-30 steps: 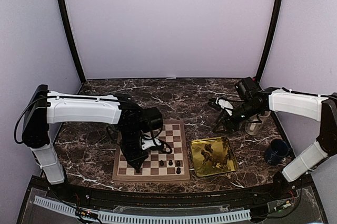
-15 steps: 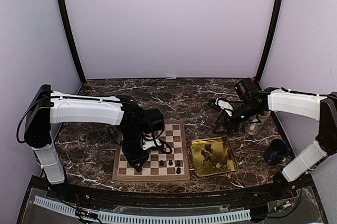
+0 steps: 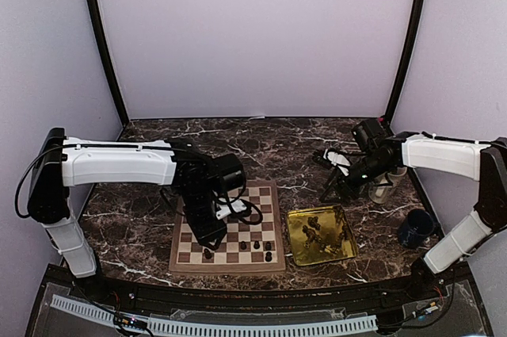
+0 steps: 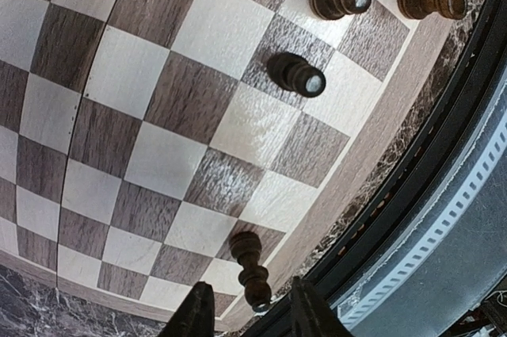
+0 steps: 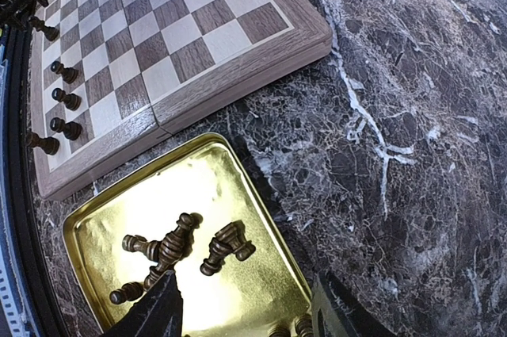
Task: Set up the chess pieces on the board
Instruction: Place the bishop on f8, then pick up the knight from the storage box.
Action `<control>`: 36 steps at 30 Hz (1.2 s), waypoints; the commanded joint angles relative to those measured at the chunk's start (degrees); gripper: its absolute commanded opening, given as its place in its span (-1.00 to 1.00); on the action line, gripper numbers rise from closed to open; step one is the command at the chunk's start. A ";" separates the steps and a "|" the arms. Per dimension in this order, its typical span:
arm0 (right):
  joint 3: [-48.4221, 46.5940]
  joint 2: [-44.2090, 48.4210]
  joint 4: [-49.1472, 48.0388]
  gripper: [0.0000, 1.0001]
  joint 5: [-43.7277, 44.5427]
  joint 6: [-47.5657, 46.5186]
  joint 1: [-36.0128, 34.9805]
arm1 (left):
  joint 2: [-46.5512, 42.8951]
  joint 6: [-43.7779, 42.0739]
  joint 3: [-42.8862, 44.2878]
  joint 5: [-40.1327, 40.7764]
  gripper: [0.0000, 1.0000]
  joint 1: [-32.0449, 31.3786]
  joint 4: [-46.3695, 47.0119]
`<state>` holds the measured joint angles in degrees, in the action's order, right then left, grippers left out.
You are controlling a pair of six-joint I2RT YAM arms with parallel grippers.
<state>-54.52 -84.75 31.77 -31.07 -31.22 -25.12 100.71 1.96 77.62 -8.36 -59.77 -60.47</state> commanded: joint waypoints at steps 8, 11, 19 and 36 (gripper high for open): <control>-1.51 -0.59 0.30 0.13 -0.16 -0.52 -0.02 | 2.87 -1.44 -0.48 -2.01 -0.42 -0.26 3.01; -1.51 -0.59 0.31 0.13 -0.20 -0.54 -0.01 | 3.58 -1.75 -0.85 -2.80 -0.45 -0.26 2.77; -1.77 -1.19 0.53 0.12 -0.35 -0.67 -0.01 | 3.67 -2.32 -0.37 -1.73 -0.47 -0.26 2.81; -10.08 4.61 15.30 0.09 13.60 -4.84 -1.00 | -12.37 -9.15 1.66 10.98 -0.13 12.04 43.38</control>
<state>-64.03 -81.06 42.28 -24.62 -34.54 -25.28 91.61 -5.89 81.49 4.14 -51.37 -33.85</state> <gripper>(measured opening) 0.552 0.405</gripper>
